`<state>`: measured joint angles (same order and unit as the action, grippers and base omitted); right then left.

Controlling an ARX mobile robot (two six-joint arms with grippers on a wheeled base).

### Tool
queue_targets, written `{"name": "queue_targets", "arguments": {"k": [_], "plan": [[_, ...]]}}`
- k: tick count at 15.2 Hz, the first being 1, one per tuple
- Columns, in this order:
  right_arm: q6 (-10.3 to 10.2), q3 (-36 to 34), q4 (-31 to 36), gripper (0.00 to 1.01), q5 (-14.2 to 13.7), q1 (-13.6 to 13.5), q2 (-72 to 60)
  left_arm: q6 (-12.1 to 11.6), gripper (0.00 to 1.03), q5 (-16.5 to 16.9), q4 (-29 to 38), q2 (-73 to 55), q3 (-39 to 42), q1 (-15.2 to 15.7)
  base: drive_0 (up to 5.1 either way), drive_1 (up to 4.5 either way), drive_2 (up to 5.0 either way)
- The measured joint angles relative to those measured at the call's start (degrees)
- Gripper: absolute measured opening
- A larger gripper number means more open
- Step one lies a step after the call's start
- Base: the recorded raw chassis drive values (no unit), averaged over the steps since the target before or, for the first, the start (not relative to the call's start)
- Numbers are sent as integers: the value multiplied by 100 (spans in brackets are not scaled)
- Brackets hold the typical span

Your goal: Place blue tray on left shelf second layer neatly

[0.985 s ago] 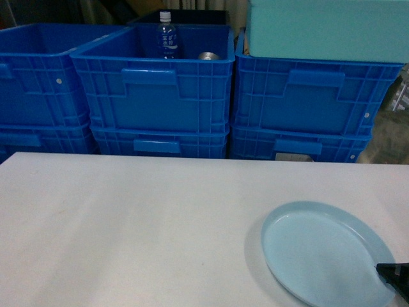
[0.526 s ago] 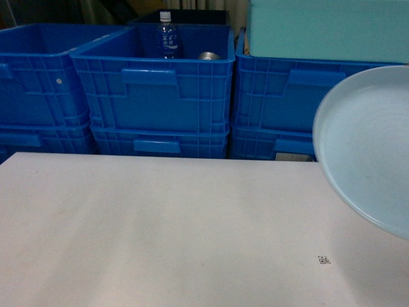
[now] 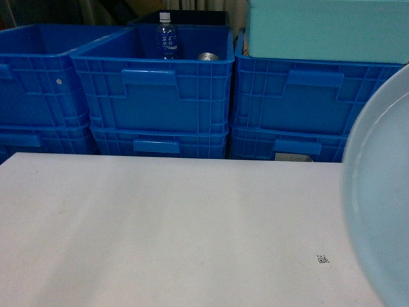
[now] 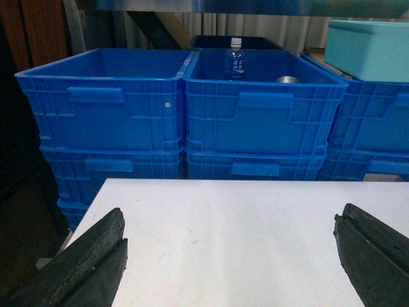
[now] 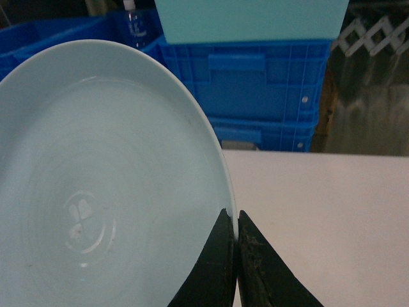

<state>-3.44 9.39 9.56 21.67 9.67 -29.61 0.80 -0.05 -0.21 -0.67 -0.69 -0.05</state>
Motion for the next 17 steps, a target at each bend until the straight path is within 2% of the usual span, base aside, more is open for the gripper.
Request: {"name": "queue_targets", "arguments": {"k": [1,3,4,6,8,9,17], "plan": [[-118,-4,-131,2,-479,-560,-142,-2,98,2,0,0,0,0,0,0,0],[-164,-52,-184,2,-997,-1473,74,-2,98,0,0,0,0,0,0,0,0],[-168,-52,-208,2,-955,-1458,214,-2,98,0,2,0,0,0,0,0,0],[-168,-151,-348,2,-872,-986,354,-2,98,2,0,0,0,0,0,0,0],[-136,-280,-197,2,-625,-595,356,-2,98,0,0,0,0,0,0,0,0],[-94,-295,-92,2,-706,-468,361,0,98,0,0,0,0,0,0,0,0],[-79,-315,-98,2,-748,-474,348,-2,98,0,0,0,0,0,0,0,0]]}}
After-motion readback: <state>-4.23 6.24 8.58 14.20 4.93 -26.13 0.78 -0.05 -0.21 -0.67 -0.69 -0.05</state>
